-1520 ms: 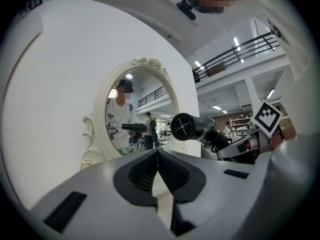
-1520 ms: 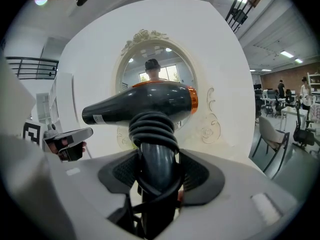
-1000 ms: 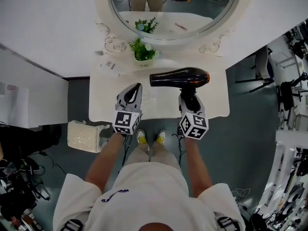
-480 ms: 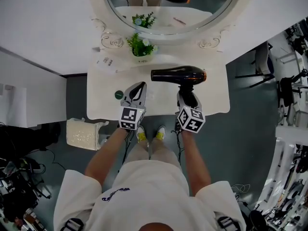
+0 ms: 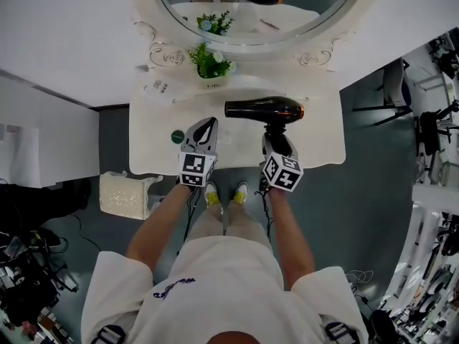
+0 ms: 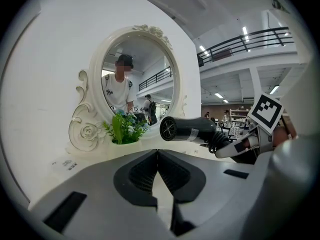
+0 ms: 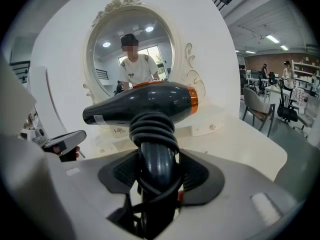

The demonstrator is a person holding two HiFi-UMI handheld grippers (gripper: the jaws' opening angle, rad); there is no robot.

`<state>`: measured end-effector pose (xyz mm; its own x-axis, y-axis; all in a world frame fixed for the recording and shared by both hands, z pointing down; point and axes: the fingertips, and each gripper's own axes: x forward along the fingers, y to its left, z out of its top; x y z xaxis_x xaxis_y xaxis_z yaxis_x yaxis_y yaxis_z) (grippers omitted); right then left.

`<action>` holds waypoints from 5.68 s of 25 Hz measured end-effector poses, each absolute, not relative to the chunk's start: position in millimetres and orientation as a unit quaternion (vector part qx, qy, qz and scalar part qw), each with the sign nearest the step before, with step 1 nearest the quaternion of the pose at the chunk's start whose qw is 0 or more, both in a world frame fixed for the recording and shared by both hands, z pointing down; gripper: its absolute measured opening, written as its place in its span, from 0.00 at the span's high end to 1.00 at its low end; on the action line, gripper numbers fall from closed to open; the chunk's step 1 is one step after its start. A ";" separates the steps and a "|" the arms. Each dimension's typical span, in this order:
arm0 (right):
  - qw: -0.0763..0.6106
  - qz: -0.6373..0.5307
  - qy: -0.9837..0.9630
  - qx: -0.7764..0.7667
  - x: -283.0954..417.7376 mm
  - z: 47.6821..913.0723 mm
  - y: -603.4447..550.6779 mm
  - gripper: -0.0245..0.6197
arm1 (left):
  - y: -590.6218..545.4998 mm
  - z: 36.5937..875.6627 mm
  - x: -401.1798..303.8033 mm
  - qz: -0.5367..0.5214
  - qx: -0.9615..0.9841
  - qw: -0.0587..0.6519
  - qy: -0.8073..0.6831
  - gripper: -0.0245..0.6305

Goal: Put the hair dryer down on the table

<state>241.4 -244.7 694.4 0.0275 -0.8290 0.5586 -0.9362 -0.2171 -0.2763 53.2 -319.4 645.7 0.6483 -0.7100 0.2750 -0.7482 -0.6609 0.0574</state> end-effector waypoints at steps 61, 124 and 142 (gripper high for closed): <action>0.235 0.422 -0.571 0.664 228.0 846.4 -245.5 0.58 | -321.9 728.8 52.2 0.168 0.882 0.143 -0.417 0.95; -0.004 0.058 -0.844 0.534 104.6 398.6 -250.3 0.87 | -249.3 396.3 8.7 -0.021 0.904 -0.009 -0.427 0.95; -0.012 0.059 -0.839 0.541 117.3 392.7 -244.1 0.95 | -251.8 394.6 16.4 -0.019 0.908 -0.014 -0.419 0.95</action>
